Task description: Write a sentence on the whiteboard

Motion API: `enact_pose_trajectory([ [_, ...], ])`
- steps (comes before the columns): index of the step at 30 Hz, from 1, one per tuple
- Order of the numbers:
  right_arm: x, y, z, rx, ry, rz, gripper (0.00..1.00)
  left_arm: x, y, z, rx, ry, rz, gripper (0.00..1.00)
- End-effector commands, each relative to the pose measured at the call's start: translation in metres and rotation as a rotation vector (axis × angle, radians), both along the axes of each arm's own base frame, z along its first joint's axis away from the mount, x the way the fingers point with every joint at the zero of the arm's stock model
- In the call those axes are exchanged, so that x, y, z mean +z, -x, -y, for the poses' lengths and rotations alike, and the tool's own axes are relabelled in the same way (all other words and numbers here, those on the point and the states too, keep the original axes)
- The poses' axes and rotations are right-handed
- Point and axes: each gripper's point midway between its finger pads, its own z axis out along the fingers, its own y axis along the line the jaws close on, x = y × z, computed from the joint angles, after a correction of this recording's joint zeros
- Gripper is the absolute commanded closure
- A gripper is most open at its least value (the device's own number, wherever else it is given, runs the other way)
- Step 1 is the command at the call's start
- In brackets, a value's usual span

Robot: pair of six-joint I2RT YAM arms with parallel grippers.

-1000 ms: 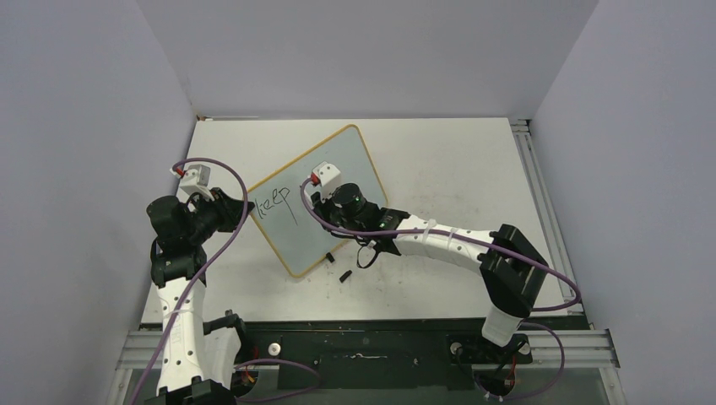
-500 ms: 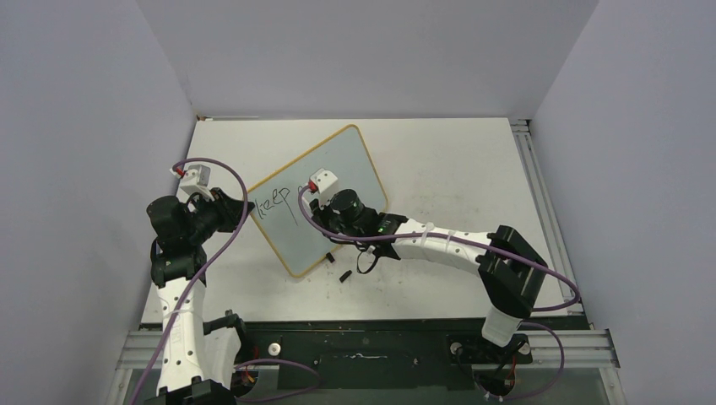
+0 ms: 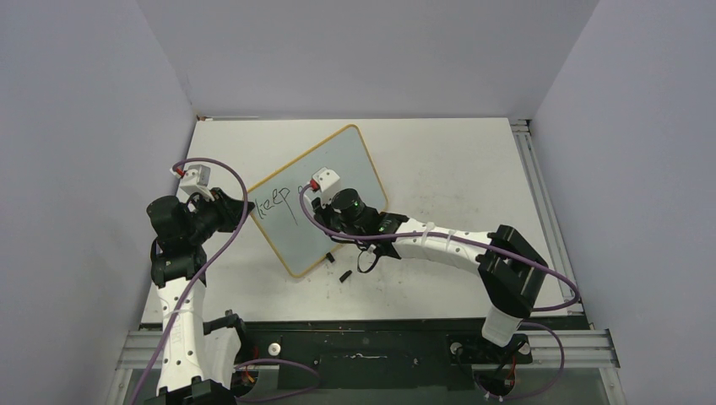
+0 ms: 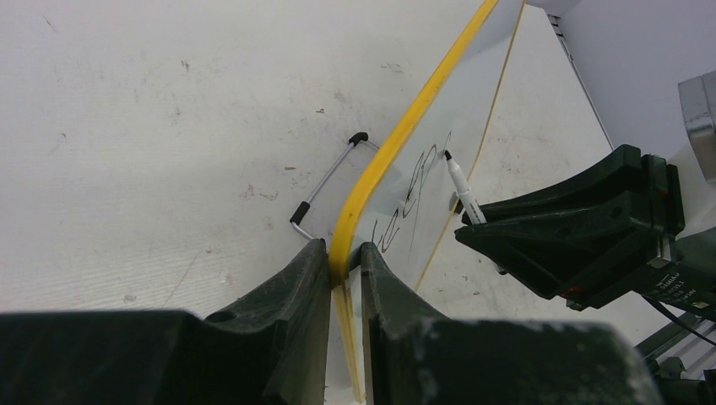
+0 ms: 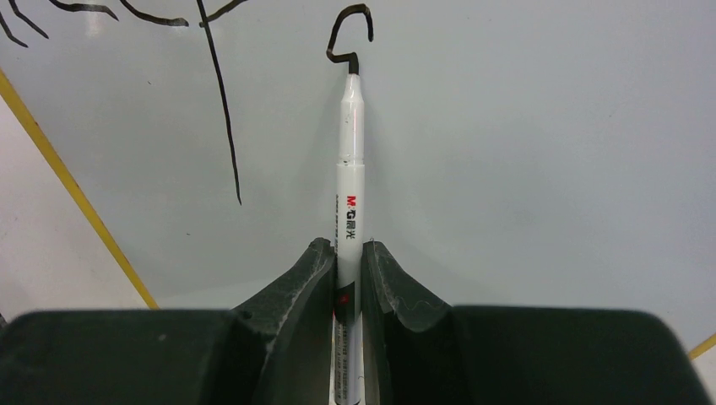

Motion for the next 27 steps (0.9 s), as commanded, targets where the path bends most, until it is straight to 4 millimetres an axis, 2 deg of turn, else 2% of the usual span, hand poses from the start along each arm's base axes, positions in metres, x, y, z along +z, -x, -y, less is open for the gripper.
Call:
enact_pose_trajectory([
  [1,0.018,-0.015,0.003,-0.05,-0.029,0.034,0.95,0.015,-0.004,-0.006,0.017,-0.039,0.044,1.0],
  [19,0.025,-0.021,-0.007,-0.04,-0.043,0.048,0.95,0.014,-0.004,-0.005,0.016,-0.039,0.043,1.0],
  [27,0.017,-0.018,-0.003,-0.043,-0.031,0.03,0.95,0.015,-0.004,-0.006,0.018,-0.04,0.045,1.0],
])
